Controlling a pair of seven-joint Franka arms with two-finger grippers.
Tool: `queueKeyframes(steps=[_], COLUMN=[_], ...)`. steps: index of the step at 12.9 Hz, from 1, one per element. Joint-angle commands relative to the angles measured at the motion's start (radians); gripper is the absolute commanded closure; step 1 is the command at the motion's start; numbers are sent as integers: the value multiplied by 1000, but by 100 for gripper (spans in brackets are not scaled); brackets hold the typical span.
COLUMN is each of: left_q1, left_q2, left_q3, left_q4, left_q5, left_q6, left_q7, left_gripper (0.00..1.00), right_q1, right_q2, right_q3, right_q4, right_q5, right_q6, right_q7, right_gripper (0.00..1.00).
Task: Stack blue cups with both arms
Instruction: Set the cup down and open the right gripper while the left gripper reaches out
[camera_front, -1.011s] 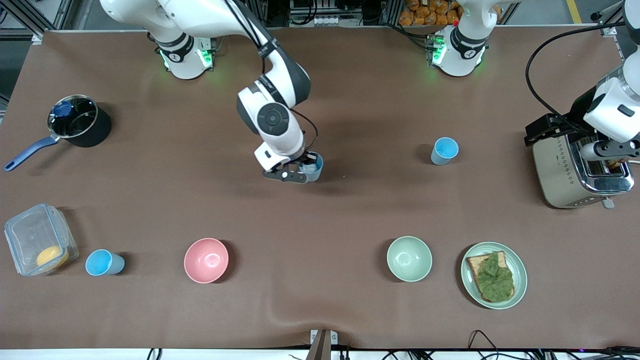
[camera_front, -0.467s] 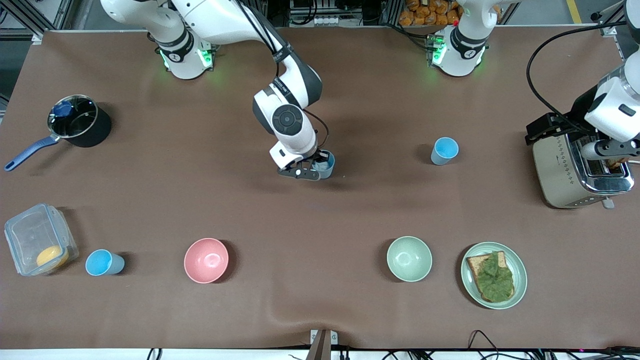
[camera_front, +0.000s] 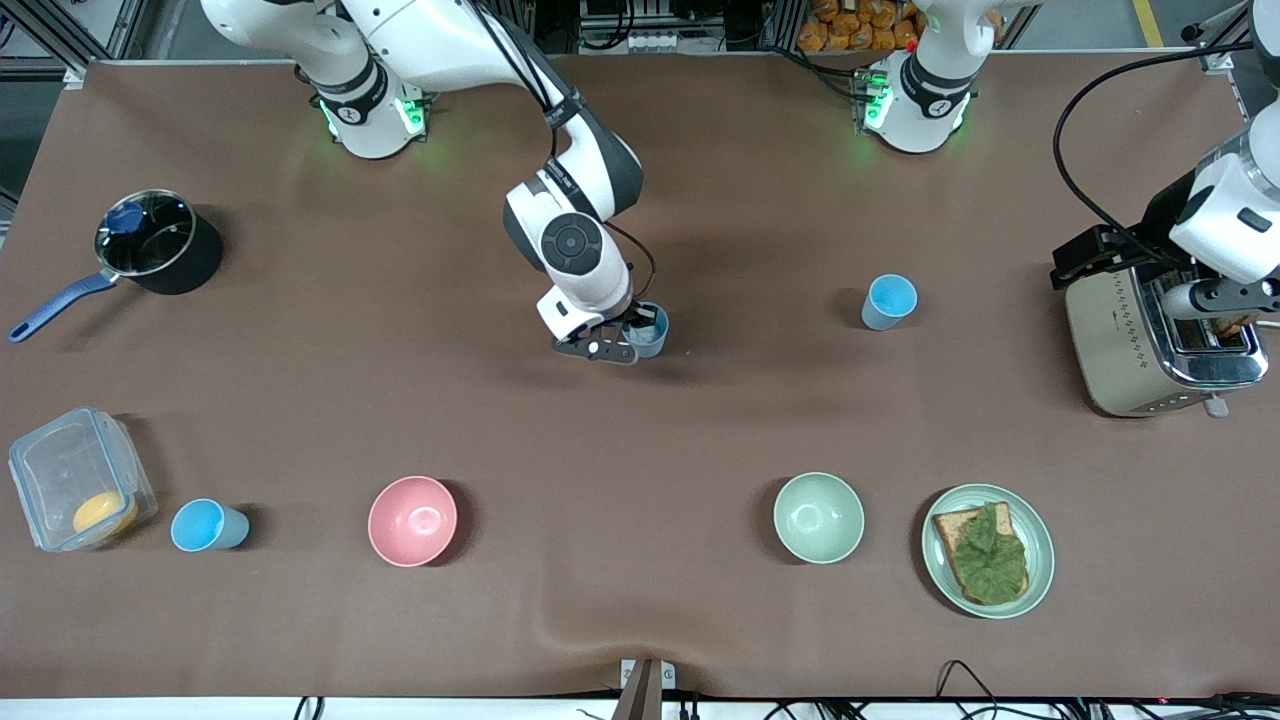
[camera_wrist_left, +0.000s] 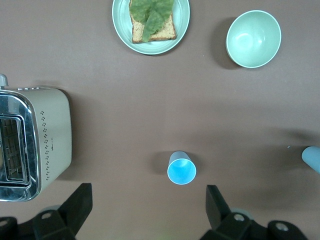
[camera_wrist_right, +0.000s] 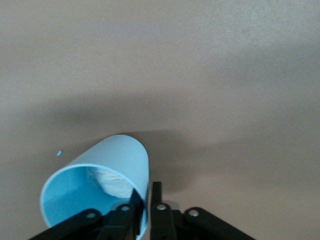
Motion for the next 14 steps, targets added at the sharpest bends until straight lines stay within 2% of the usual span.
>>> queueKeyframes(steps=[1,2,6,11,14], left_q1=[2,2,1,2,-4], left_q2=[-10,-10,-11,-13,-13], left_q3=[-5,-5,-13,-13,-14], left_q4=[4,6,10,14,12], left_q5=[18,18,17,6,5], left_q6=[-14,-14,-14,-14,-14], left_q7=[-5,-8,-13,-11,-11], left_gripper=[0,0,0,0,0], right_q1=[-7,-5,-28,-70,-109], right_q2=[35,31,2,-41,-107], right_q3=[0,-2,-5,-9,-11], right_q4=[32,33,41,171,179], right_q5=[14,14,14,8,-6], right_q6=[2,-4,-20,-255,-305], right_q7=[12,14,4,4,-3], right_gripper=[11,0,0,0,0])
